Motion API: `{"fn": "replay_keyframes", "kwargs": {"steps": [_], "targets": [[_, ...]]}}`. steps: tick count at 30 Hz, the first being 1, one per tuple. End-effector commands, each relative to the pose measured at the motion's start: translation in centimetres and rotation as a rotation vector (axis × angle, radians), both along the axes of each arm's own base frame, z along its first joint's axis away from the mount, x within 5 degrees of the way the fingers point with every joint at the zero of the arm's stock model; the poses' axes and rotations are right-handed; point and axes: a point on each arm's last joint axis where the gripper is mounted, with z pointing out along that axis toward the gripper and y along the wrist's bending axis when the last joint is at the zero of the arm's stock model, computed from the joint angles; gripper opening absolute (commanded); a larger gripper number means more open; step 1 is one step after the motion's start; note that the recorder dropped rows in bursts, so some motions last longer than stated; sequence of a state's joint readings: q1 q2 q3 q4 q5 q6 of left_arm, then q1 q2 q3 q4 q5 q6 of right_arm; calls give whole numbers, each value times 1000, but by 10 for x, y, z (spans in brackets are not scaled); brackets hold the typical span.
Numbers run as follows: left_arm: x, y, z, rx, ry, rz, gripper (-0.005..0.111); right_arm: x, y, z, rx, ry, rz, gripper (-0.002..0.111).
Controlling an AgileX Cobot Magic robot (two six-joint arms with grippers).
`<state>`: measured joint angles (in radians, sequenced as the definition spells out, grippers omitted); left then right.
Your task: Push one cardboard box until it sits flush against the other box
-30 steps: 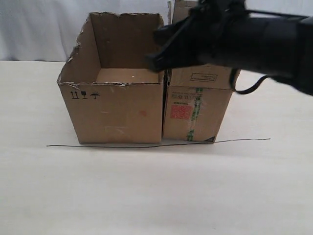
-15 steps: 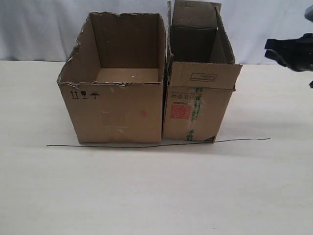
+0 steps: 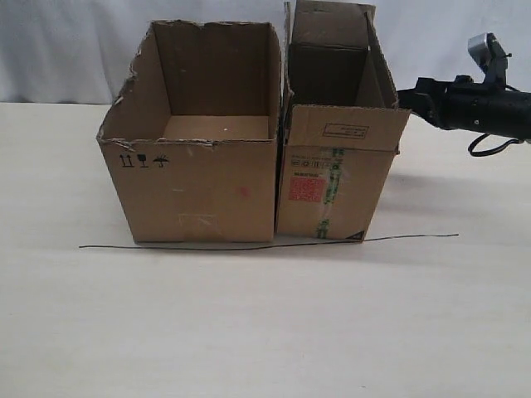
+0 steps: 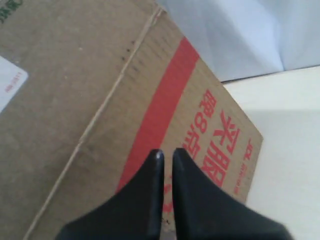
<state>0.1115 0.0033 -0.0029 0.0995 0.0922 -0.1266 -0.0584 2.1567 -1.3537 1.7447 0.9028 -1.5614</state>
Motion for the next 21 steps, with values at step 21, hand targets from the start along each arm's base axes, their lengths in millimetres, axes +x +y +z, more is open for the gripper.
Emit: {"fn": "replay_keyframes", "kwargs": {"steps": [21], "targets": [[0, -1, 0, -6, -11, -9, 0, -2, 4, 13, -8, -36, 28, 5]]}}
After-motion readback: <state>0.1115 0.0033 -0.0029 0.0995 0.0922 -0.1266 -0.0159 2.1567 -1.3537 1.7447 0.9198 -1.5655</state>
